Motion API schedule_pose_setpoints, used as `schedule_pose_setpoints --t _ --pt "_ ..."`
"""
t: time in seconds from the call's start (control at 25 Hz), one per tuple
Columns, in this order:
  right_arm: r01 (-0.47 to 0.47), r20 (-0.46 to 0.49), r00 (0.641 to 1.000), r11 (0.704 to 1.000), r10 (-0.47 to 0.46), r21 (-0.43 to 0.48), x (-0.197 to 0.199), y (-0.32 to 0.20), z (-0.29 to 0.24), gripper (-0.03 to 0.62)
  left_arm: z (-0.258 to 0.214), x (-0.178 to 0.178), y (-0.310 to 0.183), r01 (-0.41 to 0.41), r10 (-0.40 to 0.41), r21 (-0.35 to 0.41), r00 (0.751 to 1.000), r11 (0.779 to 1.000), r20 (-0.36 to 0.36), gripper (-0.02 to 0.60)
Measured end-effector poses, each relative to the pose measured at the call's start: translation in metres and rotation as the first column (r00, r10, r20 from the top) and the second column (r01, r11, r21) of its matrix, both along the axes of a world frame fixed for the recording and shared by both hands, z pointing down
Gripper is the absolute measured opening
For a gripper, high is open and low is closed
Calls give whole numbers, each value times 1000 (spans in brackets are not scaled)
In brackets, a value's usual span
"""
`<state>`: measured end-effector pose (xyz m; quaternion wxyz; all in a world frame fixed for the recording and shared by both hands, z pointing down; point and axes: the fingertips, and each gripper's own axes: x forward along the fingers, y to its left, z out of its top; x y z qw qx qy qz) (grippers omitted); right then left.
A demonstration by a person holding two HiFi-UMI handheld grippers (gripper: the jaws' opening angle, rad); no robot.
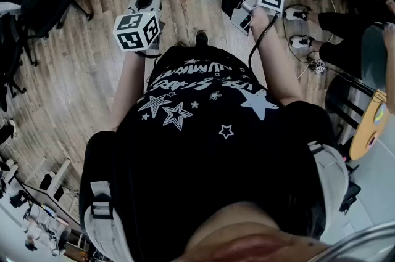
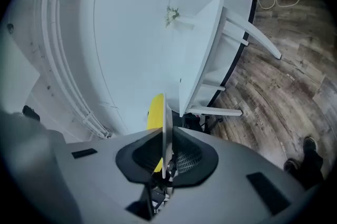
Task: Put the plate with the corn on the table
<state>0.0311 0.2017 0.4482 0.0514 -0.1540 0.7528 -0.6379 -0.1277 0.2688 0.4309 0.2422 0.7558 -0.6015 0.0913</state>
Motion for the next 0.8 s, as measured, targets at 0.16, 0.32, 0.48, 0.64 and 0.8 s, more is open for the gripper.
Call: schedule_pose_setpoints --t 0.16,0.32,0.48,0.64,0.8 --pt "-4 3 1000 1000 4 3 3 6 2 35 2 2 5 -6 6 -1 1000 1000 2 5" --pt "-10 9 1000 1000 10 -6 11 10 2 35 0 6 7 1 -1 4 1000 1000 2 5" --pt "-16 10 1000 1000 16 -7 16 12 2 37 1 8 10 11 -11 1 1000 1000 -3 5" --pt "-24 17 1000 1000 24 -9 25 10 0 37 1 16 11 10 -10 -3 1000 1000 1 5" --pt "-33 23 999 999 34 -8 30 3 0 35 2 19 7 8 -8 -7 1000 1000 6 5"
